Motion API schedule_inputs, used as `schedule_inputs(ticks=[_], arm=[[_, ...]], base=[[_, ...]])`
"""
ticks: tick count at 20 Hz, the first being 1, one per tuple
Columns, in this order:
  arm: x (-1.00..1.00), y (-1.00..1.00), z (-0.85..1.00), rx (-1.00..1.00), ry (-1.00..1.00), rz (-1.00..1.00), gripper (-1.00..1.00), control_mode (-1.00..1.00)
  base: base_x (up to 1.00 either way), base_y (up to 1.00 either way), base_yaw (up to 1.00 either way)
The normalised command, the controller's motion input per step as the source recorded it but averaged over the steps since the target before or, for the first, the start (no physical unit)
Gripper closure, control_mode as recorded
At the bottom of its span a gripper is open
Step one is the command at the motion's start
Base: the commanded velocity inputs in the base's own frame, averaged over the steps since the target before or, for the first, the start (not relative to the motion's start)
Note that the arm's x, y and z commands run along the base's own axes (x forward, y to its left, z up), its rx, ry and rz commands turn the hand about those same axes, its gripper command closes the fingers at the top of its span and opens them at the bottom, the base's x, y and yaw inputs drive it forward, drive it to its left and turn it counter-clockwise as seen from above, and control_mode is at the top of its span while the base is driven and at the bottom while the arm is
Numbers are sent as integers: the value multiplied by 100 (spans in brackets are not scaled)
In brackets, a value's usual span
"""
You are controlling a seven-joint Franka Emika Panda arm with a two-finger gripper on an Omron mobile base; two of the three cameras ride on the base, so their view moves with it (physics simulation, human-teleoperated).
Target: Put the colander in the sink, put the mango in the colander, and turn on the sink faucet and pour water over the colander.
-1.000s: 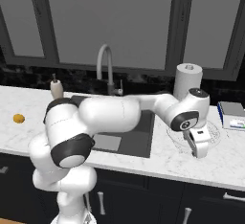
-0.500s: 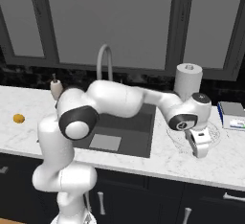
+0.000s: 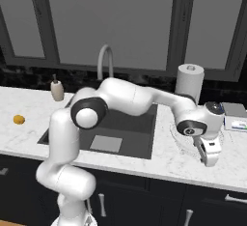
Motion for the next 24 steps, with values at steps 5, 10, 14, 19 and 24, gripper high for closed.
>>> schedule_inputs(ticks=[5,10,14,19,24], arm=[[0,0,-29,0,0,-5,100,-100],[0,15,-7,0,-1,-15,100,-100],[-9,49,37,0,-12,-22,100,-100],[-18,95,72,-2,-26,-10,100,-100],[-9,100,69,-13,-15,-1,100,-100]], base=[[0,0,0],[0,0,0],[0,0,0],[0,0,0],[0,0,0]])
